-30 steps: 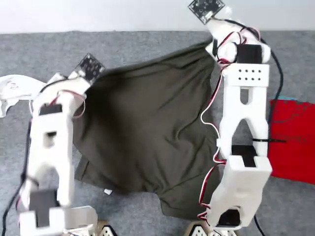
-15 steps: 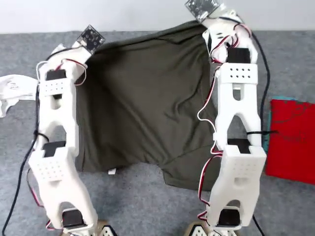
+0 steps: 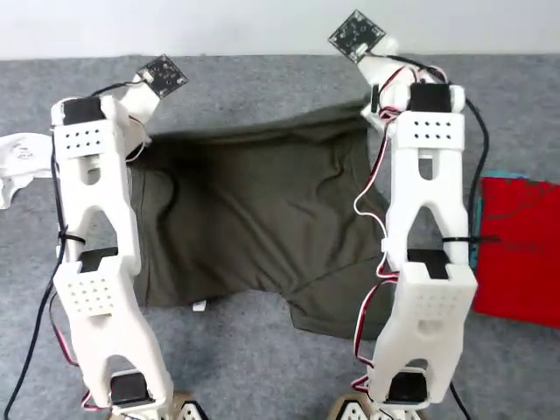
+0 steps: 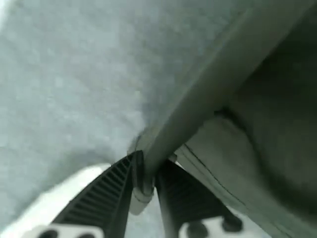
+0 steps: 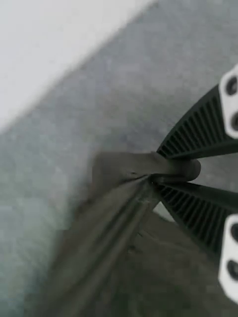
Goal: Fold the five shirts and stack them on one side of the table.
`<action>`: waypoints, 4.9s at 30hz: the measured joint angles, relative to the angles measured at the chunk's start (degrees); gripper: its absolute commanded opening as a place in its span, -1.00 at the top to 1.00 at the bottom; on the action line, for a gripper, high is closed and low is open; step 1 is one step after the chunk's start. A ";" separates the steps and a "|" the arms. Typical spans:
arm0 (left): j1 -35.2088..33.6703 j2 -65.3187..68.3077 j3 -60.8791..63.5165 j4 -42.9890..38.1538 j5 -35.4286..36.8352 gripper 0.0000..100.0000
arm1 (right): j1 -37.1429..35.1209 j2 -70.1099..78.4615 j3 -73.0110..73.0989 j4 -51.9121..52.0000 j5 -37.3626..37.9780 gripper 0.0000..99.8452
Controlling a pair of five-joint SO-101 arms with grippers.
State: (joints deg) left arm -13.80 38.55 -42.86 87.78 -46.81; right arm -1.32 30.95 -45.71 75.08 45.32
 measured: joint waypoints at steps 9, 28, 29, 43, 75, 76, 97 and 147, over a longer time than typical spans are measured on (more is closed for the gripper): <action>3.34 0.00 -3.52 10.99 -0.09 0.97 | 0.26 -5.27 0.00 24.00 0.09 0.98; 4.66 -25.85 39.65 11.16 -0.26 0.97 | 3.60 -37.36 43.16 25.41 -3.08 0.98; 4.66 -26.46 41.23 11.16 -0.44 0.97 | 3.60 -39.12 45.71 25.41 -3.08 0.98; 1.32 -32.00 52.48 9.49 -0.97 0.97 | 3.60 -53.71 70.24 25.41 -3.16 0.98; -1.05 -56.53 62.51 -8.35 18.99 0.97 | 3.25 -41.14 60.31 1.67 -18.37 0.94; 0.09 -56.53 64.70 -11.08 21.01 0.97 | 2.55 -39.03 60.31 -0.26 -19.16 0.95; 3.87 -34.64 66.11 -31.91 33.67 0.97 | -4.22 -23.03 56.70 -24.97 -21.19 0.98; 20.13 -44.84 57.76 -8.26 31.56 0.97 | -0.88 -10.55 1.23 25.41 -26.55 0.98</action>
State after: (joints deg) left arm 6.33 -6.29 14.90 79.52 -15.25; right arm -2.20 20.40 -44.48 100.48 18.77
